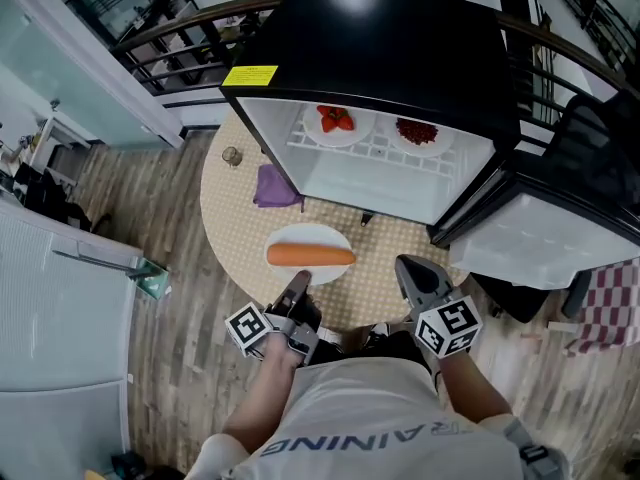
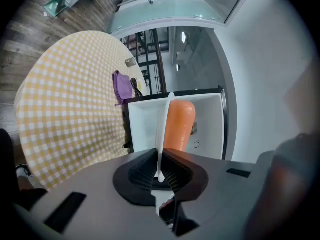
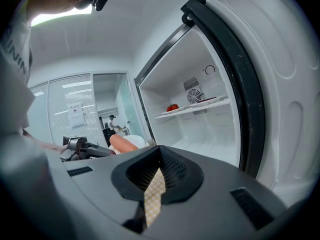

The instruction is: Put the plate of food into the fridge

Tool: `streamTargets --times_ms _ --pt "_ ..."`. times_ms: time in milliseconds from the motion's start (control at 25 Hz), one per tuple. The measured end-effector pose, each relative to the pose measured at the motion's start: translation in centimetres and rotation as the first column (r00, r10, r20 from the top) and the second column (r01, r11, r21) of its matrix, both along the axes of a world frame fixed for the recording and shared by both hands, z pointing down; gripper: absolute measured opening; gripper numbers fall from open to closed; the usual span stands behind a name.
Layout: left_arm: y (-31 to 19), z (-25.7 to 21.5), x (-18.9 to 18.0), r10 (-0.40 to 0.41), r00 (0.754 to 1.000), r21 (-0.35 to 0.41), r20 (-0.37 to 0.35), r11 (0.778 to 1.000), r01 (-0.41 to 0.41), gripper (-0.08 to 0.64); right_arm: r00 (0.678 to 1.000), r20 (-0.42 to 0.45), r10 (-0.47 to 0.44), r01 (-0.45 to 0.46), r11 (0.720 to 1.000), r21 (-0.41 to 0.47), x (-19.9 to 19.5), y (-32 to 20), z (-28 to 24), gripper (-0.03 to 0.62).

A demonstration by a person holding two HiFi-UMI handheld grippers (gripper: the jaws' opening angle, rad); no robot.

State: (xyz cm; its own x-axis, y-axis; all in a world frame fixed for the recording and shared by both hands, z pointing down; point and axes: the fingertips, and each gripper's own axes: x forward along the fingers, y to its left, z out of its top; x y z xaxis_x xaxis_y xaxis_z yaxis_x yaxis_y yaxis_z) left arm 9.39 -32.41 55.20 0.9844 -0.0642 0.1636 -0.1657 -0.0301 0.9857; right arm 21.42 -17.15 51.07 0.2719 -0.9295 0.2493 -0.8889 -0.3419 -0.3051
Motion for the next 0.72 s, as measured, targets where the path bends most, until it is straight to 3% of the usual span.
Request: streamTargets --times_ms 280,600,720 --pt "-1.1 2.2 4.8 0.111 0.994 -0.053 -0.008 0.992 -0.111 0.026 0.994 0.013 0.109 -0.108 0.992 -0.059 -0.3 0.8 0.6 0.020" --pt "-2.8 4.2 10.0 0.221 0.975 -0.003 0.023 0.975 -0.221 0.027 0.984 0.003 0.180 -0.179 0.979 -0.100 -1.8 -0.4 0.4 0.020" --pt "-3.1 5.2 12.1 0.230 0.973 -0.023 0.035 0.973 -0.229 0.028 0.982 -0.003 0.191 -0.190 0.976 -0.106 -1.9 -0.8 0.1 0.020"
